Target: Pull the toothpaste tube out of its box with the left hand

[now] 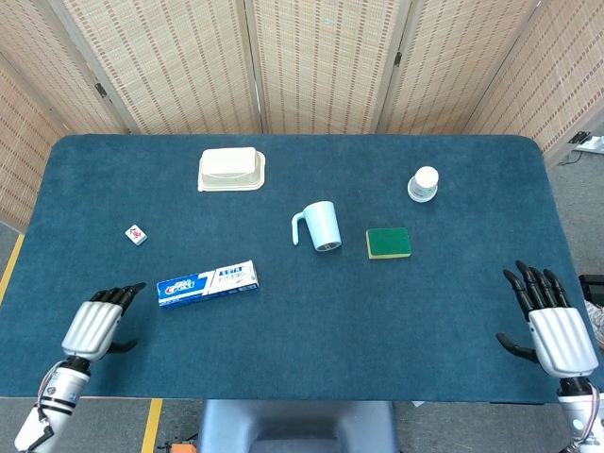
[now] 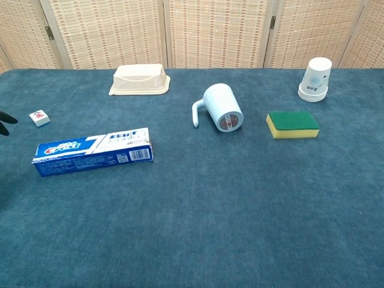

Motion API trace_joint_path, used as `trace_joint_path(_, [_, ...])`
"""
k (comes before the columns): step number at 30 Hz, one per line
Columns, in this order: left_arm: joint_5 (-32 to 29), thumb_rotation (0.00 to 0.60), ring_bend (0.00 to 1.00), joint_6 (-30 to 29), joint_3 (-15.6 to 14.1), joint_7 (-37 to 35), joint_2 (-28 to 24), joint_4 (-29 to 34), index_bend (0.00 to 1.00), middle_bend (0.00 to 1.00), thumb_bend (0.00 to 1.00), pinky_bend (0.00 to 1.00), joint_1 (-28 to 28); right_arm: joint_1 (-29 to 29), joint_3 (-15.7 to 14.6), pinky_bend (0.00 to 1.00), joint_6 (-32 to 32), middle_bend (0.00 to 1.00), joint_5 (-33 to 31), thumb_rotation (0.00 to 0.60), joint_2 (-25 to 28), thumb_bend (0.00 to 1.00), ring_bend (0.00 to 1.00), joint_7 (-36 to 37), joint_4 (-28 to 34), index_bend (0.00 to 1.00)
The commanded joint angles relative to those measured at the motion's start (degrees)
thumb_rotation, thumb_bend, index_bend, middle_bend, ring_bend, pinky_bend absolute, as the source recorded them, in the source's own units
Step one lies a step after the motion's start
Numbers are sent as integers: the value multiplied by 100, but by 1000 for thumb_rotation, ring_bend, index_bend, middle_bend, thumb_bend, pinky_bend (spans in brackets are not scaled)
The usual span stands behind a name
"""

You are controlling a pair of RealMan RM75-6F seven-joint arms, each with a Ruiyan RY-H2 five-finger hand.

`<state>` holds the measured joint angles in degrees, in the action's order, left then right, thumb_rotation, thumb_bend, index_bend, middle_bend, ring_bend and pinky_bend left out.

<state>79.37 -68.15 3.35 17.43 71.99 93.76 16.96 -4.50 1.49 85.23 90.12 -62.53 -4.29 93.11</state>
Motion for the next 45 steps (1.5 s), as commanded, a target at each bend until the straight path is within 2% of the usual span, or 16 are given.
trace_joint_path(1, [-488,600,276,278,203,420,200,222,170,275,147,319,231,11,-15,0,19,0,32,600,9,220,0,23,-7,0])
trace_joint_path(15, [-1865,600,259,1102,600,798,581,-67,176,283,147,302,984,58,-40,0,116,0,118,600,45,221,0,119,-27,0])
trace_joint_path(35, [-2516,600,280,1362,642,638,829,-582,202,302,147,294,1461,59,-22,0,100,0,89,600,52,221,0,108,-19,0])
trace_joint_path(45, [-2590,600,337,1478,644,419,1032,-848,257,363,147,327,1645,54,-10,0,87,0,70,600,60,221,0,128,-26,0])
